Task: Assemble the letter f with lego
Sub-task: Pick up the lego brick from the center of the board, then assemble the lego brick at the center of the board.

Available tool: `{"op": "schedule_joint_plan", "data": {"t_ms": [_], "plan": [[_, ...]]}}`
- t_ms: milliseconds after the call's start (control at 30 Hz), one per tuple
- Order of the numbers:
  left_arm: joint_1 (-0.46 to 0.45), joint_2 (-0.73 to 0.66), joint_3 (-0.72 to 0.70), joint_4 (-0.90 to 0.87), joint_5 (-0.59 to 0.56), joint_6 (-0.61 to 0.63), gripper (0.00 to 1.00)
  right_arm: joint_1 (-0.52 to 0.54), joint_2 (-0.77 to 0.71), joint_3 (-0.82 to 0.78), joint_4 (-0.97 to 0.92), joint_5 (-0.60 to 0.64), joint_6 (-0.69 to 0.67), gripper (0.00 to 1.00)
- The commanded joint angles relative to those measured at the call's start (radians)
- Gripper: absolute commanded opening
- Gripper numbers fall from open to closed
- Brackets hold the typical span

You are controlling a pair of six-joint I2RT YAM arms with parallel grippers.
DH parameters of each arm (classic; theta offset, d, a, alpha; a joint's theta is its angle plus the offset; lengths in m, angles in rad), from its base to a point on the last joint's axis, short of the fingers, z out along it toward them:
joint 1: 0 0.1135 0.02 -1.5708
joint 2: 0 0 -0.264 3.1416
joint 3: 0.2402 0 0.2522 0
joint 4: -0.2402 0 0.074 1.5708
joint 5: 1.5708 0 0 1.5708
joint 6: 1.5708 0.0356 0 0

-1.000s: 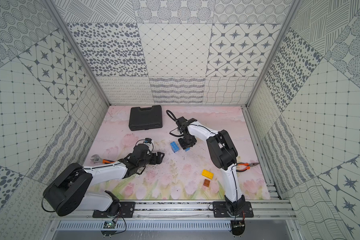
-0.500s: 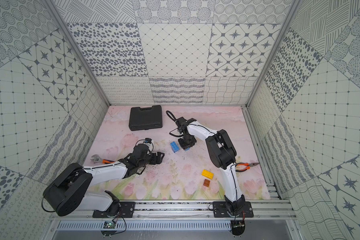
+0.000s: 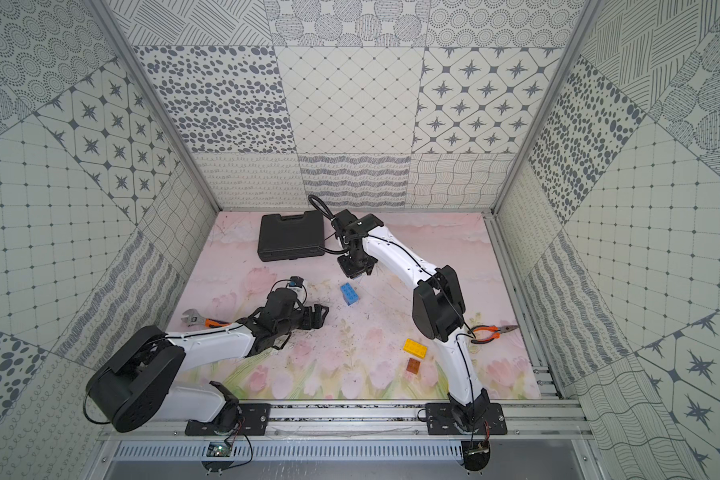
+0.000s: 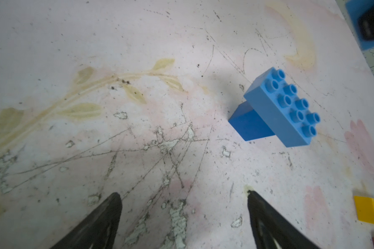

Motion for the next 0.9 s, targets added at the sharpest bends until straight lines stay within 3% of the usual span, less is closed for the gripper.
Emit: {"op": "schedule_joint_plan", "data": {"t_ms": [0,867], "plan": [[-0.003,-0.016,-0.008,0.014,0.002,0.015,0.92,0.028,0.066,0.061,-0.11,0.009,-0.005,0.29],[-0.003,-0.037,-0.032,0.019,-0.009,0.013,0.92,0.072,0.095,0.015,-0.102,-0.014,-0.031,0.29]]}}
